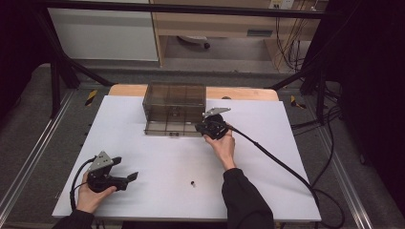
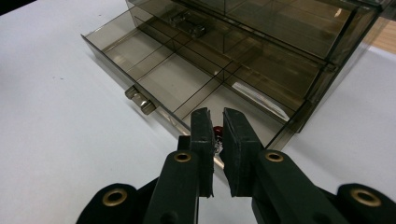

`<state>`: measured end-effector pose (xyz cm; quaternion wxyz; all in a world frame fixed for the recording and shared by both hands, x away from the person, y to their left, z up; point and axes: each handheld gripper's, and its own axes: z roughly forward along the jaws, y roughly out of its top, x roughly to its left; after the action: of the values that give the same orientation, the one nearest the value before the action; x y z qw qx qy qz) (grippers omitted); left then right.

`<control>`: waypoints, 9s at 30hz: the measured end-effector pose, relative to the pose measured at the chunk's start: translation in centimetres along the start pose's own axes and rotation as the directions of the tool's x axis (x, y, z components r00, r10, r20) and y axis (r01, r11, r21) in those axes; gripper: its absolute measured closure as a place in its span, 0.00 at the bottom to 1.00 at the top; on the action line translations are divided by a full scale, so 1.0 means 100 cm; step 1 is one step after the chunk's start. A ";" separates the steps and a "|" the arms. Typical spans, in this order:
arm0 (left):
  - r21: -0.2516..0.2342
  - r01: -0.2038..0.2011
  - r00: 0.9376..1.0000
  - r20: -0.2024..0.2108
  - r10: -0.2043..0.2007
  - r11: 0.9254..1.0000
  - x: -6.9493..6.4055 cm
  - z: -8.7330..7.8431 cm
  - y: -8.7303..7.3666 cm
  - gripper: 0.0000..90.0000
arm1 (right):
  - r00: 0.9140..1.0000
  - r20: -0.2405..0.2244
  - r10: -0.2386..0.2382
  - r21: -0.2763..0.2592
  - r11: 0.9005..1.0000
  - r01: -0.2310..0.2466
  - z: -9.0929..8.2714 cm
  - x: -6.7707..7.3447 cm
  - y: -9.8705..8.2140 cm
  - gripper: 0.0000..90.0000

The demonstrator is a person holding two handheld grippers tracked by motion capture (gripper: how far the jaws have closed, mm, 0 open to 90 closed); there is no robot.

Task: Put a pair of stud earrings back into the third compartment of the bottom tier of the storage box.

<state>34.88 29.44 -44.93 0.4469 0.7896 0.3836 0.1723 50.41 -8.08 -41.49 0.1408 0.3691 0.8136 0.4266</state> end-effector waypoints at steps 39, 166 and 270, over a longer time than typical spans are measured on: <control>0.002 -0.001 1.000 -0.001 0.001 1.000 0.000 0.000 0.000 0.07 | 1.000 -0.004 -0.010 -0.023 1.000 0.009 -0.005 0.006 0.006 0.54; 0.000 -0.001 1.000 -0.007 0.001 1.000 0.000 -0.001 0.000 0.08 | 0.976 -0.201 -0.085 0.052 0.994 0.097 -0.078 0.096 -0.089 0.94; -0.007 0.009 1.000 -0.002 -0.009 1.000 0.003 -0.002 0.000 0.08 | 0.998 0.020 0.052 0.005 0.999 -0.052 0.029 -0.014 0.002 0.83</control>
<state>34.96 29.83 -44.84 0.4498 0.7862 0.3869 0.1726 53.07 -7.32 -43.18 0.1368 0.3947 0.8035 0.4242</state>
